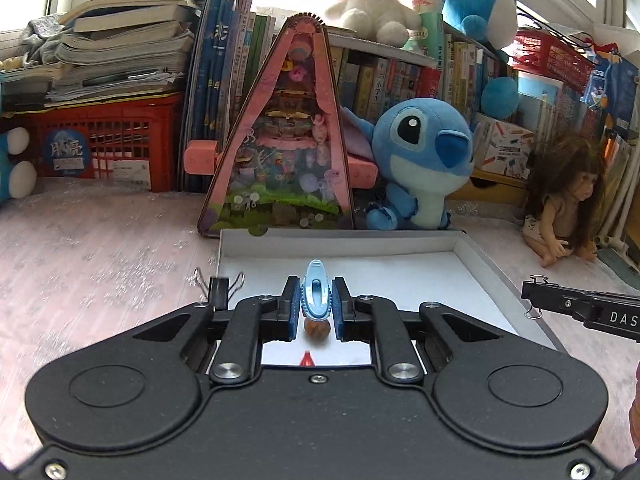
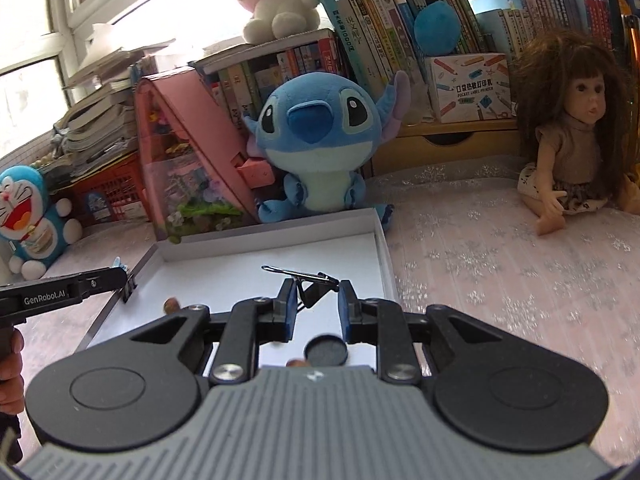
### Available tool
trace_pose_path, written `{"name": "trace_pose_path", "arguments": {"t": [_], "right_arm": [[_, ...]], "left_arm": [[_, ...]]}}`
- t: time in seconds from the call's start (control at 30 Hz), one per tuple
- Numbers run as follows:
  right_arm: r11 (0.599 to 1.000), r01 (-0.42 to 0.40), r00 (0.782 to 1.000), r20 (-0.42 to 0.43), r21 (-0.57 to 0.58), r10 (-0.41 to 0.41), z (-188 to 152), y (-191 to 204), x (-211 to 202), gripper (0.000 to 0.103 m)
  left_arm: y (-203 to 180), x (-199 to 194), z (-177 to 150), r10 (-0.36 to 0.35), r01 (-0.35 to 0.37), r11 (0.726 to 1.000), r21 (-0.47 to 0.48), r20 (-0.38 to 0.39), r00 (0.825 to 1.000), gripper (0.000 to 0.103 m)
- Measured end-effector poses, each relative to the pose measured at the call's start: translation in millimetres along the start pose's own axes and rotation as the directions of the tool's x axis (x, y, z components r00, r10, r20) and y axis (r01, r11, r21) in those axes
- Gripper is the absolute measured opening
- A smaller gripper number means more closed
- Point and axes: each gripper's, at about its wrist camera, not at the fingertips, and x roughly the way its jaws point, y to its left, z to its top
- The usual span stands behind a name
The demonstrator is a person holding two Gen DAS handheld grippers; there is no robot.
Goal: Organize rigid objects
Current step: 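Carry the blue clip and binder clip with both tools into the white tray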
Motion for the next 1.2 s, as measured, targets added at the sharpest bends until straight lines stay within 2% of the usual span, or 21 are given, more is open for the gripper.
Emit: {"name": "trace_pose_path", "arguments": {"t": [0.47,0.77,0.87,1.2], "right_arm": [[0.999,0.040,0.996,-0.079,0.014,-0.039,7,0,59,0.025],[0.998,0.057,0.993,-0.105,0.028,-0.054,-2,-3,76,0.025],[0.998,0.066,0.992,-0.106,0.005,-0.065,-4,-1,77,0.025],[0.994,0.098,0.988,-0.111,-0.055,-0.104,-4,6,81,0.025]], "left_arm": [[-4,79,10,0.055,-0.054,0.998,0.014,-0.086,0.995,0.015],[-8,93,2,0.061,-0.057,0.998,0.031,-0.121,0.991,0.015],[-8,98,1,0.079,-0.075,0.997,0.036,-0.152,0.985,0.015],[-9,103,1,0.116,-0.107,0.992,0.061,-0.169,0.979,0.015]]}}
